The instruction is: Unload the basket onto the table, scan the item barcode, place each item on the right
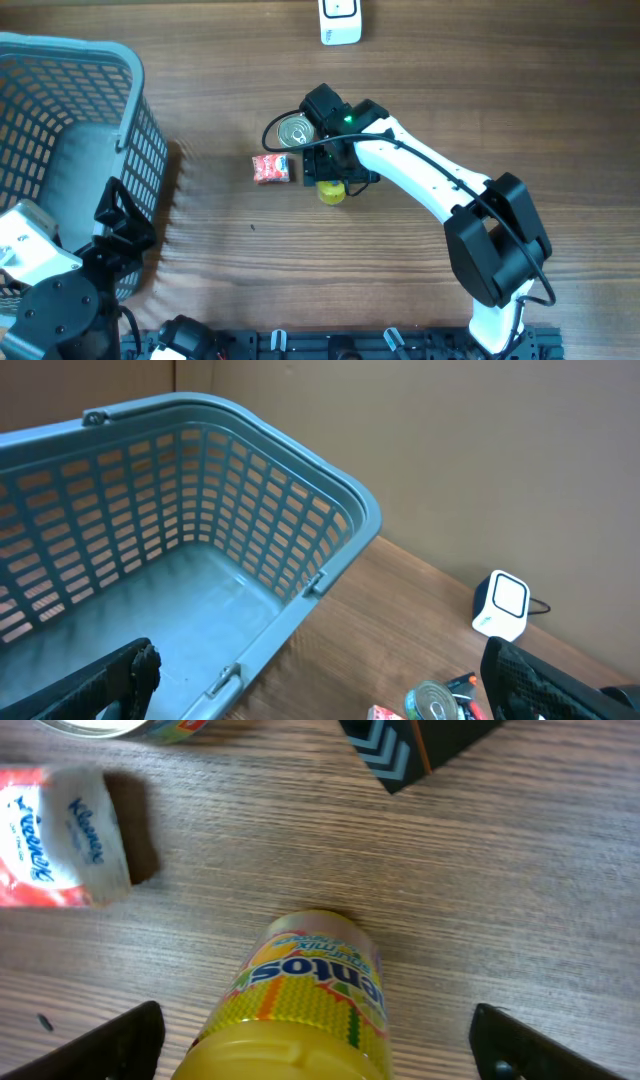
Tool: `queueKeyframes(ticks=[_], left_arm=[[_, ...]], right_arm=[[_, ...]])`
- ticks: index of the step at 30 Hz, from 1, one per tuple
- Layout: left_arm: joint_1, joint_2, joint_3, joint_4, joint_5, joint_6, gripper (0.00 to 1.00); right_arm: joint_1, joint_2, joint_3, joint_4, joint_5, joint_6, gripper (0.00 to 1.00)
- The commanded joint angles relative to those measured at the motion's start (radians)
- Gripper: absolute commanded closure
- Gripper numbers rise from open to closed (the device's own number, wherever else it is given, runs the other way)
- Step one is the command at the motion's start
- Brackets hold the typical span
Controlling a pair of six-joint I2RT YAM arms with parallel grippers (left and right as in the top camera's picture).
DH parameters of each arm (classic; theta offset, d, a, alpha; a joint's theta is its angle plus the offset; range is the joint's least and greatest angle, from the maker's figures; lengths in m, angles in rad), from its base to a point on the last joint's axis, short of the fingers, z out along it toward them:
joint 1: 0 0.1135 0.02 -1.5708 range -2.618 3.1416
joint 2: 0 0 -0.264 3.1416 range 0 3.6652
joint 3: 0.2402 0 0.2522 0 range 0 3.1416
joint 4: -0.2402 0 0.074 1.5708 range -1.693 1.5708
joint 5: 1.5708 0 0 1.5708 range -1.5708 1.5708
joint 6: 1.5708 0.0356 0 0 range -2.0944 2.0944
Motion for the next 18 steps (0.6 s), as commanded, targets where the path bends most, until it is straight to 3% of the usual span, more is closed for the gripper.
queueKeyframes(ticks=[1, 5, 9, 18], left_arm=[[-0.004, 0.002, -0.003, 0.000, 0.023, -0.011, 0.00], [-0.004, 0.002, -0.003, 0.000, 0.023, -0.010, 0.00], [-0.004, 0.002, -0.003, 0.000, 0.023, -0.010, 0.00], [-0.004, 0.002, -0.003, 0.000, 0.023, -0.010, 0.00]], right_arm=[[0.003, -0.013, -0.005, 0.017, -0.018, -0.049, 0.00], [0.003, 0.007, -0.009, 0.020, -0.030, -0.053, 0.02], [0.003, 0.014, -0.018, 0.019, -0.052, -0.056, 0.14], [0.003, 0.014, -0.037, -0.003, -0.052, -0.063, 0.07]])
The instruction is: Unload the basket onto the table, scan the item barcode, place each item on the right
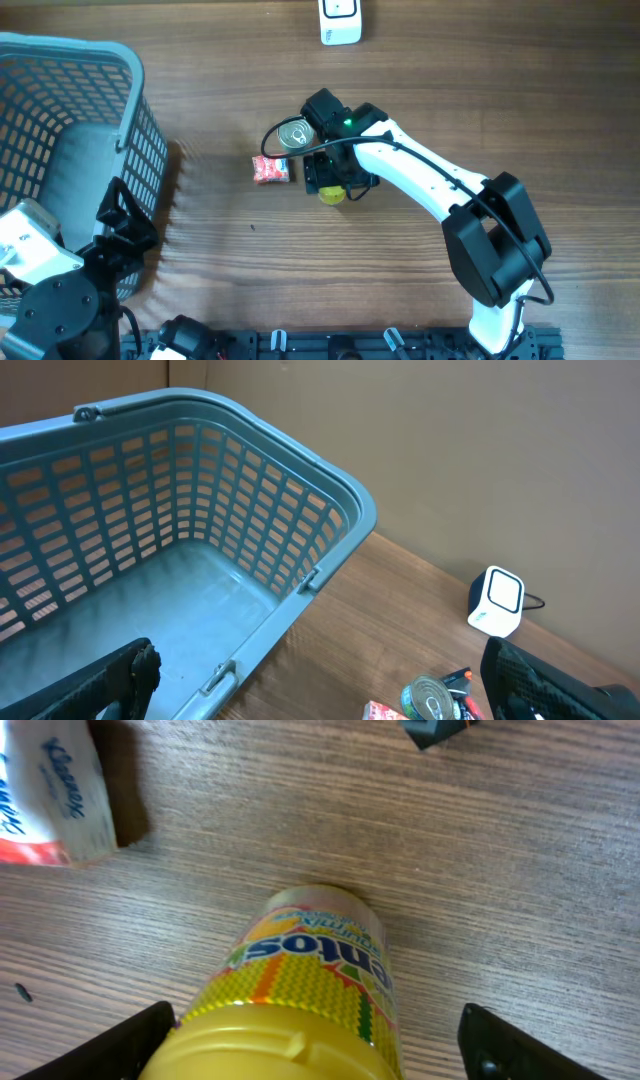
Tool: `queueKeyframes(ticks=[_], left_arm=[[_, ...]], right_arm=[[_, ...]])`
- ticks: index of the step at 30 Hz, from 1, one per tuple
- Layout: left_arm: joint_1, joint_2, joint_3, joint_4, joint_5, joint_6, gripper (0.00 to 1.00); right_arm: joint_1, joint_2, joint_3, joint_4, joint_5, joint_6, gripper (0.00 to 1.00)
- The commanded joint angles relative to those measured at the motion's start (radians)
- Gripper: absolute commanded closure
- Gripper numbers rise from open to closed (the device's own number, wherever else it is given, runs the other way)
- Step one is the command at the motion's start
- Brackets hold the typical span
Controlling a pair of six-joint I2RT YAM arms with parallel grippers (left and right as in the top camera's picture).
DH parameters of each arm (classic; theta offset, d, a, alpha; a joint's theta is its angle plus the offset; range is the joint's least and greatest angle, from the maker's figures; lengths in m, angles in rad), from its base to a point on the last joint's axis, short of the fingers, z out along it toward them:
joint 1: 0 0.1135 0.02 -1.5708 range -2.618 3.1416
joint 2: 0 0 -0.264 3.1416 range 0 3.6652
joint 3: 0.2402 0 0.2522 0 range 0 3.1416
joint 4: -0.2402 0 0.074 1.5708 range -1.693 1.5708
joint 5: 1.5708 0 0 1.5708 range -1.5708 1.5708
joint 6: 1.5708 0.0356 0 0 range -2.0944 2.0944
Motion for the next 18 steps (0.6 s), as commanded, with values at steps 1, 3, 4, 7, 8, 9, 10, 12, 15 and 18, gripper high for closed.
queueKeyframes(ticks=[1, 3, 4, 7, 8, 9, 10, 12, 15, 18], left_arm=[[-0.004, 0.002, -0.003, -0.001, 0.009, -0.010, 0.00], [-0.004, 0.002, -0.003, -0.001, 0.009, -0.010, 0.00], [-0.004, 0.002, -0.003, -0.001, 0.009, -0.010, 0.00], [-0.004, 0.002, -0.003, -0.001, 0.010, -0.010, 0.00], [-0.004, 0.002, -0.003, -0.001, 0.010, -0.010, 0.00], [-0.004, 0.002, -0.003, -0.001, 0.011, -0.010, 0.00], [-0.004, 0.002, -0.003, -0.001, 0.016, -0.010, 0.00], [-0.004, 0.002, -0.003, -0.001, 0.017, -0.010, 0.00], [-0.004, 0.002, -0.003, -0.001, 0.017, -0.010, 0.00], [-0.004, 0.002, -0.004, -0.001, 0.017, -0.010, 0.00]], right_arm=[[0.002, 0.014, -0.008, 0.000, -0.017, -0.013, 0.07], [0.005, 0.014, -0.008, 0.000, -0.017, -0.013, 0.11], [0.007, 0.014, -0.008, 0.002, -0.017, -0.013, 0.11], [0.017, 0.014, -0.008, 0.010, -0.016, -0.027, 0.11], [0.020, 0.014, -0.010, 0.017, -0.016, -0.034, 0.12], [0.022, 0.014, -0.013, 0.023, -0.016, -0.037, 0.14], [0.023, 0.014, -0.015, 0.026, -0.017, -0.036, 0.18], [0.023, 0.014, -0.021, 0.026, -0.017, -0.036, 0.24], [0.023, 0.014, -0.021, 0.026, -0.016, -0.037, 0.33], [0.023, 0.014, -0.021, 0.024, -0.017, -0.036, 0.44]])
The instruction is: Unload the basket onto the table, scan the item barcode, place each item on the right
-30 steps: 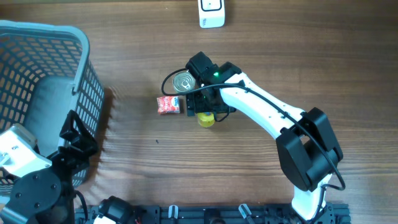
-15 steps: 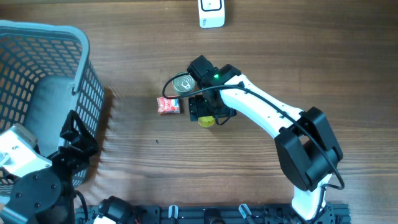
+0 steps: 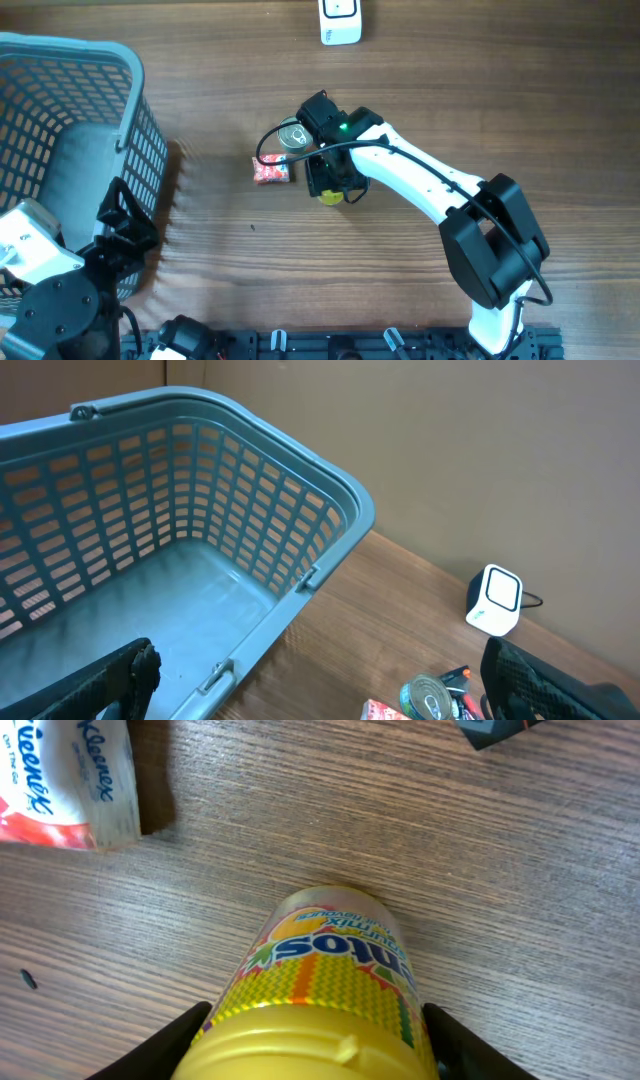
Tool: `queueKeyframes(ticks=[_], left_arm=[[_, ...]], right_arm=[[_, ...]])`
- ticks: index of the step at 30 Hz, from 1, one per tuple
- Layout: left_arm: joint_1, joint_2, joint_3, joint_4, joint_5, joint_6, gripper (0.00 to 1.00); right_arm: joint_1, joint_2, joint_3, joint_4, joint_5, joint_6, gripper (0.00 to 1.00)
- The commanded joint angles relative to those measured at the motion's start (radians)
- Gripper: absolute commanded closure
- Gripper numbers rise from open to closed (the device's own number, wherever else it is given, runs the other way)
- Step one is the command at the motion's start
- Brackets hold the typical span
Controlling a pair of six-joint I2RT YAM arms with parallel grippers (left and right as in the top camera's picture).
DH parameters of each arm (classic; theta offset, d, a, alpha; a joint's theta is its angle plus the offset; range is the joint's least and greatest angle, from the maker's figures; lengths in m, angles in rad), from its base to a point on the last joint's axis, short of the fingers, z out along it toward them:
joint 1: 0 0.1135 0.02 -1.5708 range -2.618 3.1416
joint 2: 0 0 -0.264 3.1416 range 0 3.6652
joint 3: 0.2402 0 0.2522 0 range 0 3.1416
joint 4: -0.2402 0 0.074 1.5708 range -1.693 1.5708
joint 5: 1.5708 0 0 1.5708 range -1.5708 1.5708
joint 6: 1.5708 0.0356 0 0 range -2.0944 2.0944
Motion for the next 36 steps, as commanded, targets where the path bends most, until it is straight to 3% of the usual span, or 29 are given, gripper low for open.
queueKeyframes(ticks=[1, 5, 8, 14, 19, 21, 32, 36], left_arm=[[-0.004, 0.002, -0.003, -0.001, 0.010, -0.010, 0.00], [-0.004, 0.002, -0.003, 0.000, 0.010, -0.010, 0.00], [-0.004, 0.002, -0.003, 0.000, 0.010, -0.010, 0.00], [-0.004, 0.002, -0.003, 0.000, 0.010, -0.010, 0.00], [-0.004, 0.002, -0.003, 0.000, 0.010, -0.010, 0.00], [-0.004, 0.002, -0.003, 0.000, 0.010, -0.010, 0.00], [-0.004, 0.002, -0.003, 0.002, 0.010, -0.010, 0.00], [-0.004, 0.002, -0.003, 0.005, 0.010, -0.010, 0.00]], right_arm=[[0.002, 0.014, -0.012, -0.002, -0.010, -0.003, 0.46], [0.002, 0.014, -0.012, -0.026, -0.014, 0.024, 0.49], [0.002, 0.014, -0.012, -0.058, -0.091, 0.026, 0.56], [-0.003, 0.014, -0.006, -0.102, -0.221, 0.058, 0.61], [-0.019, 0.014, -0.002, -0.146, -0.375, 0.046, 0.61], [-0.031, 0.014, -0.002, -0.170, -0.460, 0.046, 0.54], [-0.109, 0.014, -0.002, -0.242, -0.812, 0.047, 0.55], [-0.126, 0.014, -0.002, -0.282, -0.944, 0.049, 0.60]])
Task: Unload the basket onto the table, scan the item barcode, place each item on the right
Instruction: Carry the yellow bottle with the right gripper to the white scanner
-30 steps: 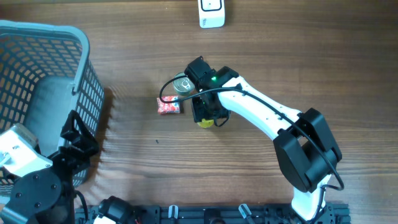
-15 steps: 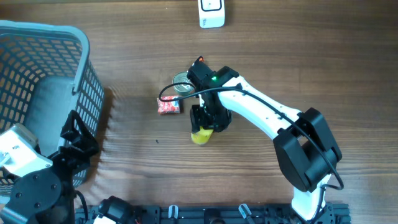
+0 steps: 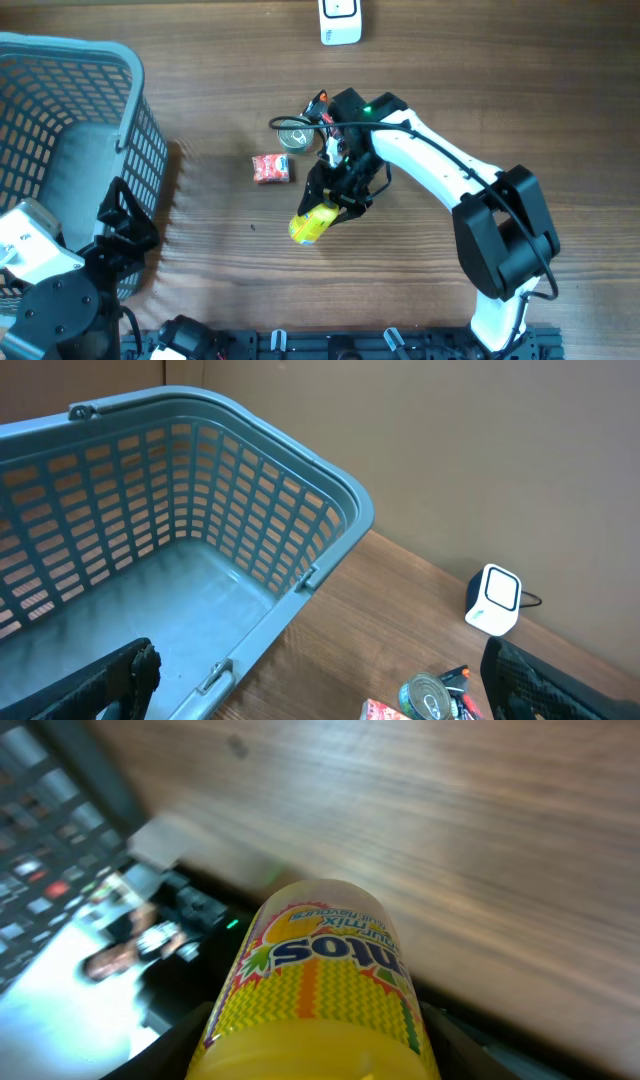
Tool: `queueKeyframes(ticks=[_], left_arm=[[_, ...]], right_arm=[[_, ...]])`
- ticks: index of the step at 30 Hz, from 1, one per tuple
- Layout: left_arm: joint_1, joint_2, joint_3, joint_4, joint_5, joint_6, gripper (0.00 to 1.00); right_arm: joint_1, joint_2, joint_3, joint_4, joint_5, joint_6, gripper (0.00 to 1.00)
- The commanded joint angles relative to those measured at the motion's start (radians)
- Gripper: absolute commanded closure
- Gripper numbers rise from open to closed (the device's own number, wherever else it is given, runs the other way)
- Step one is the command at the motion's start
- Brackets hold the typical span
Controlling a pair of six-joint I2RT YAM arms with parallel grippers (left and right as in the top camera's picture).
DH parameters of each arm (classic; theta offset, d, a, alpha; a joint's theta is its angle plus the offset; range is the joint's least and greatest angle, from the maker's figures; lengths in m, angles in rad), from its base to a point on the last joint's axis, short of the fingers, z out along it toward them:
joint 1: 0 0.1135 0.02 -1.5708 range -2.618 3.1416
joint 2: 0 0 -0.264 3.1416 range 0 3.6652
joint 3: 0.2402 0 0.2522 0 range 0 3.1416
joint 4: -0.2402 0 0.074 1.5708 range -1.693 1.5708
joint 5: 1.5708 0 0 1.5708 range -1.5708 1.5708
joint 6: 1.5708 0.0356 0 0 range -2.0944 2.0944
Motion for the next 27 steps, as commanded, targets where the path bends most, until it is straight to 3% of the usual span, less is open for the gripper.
queueKeyframes(ticks=[1, 12, 15, 19, 23, 27], left_arm=[[-0.004, 0.002, -0.003, 0.003, 0.008, -0.010, 0.00], [-0.004, 0.002, -0.003, 0.003, 0.008, -0.010, 0.00], [-0.004, 0.002, -0.003, 0.003, 0.009, -0.011, 0.00], [-0.004, 0.002, -0.003, 0.003, 0.008, -0.010, 0.00], [-0.004, 0.002, -0.003, 0.003, 0.009, -0.010, 0.00], [-0.004, 0.002, -0.004, 0.003, 0.008, -0.011, 0.00]], right_arm=[[-0.013, 0.013, -0.002, -0.043, -0.227, 0.006, 0.60], [-0.014, 0.013, -0.002, -0.078, -0.349, 0.001, 0.60], [-0.014, 0.013, -0.002, 0.034, -0.264, -0.003, 0.62], [-0.014, 0.013, -0.002, 0.208, -0.224, -0.003, 0.72], [-0.016, 0.013, -0.002, 0.386, -0.230, 0.004, 0.66], [-0.035, 0.013, -0.002, 0.580, -0.209, 0.003, 0.67]])
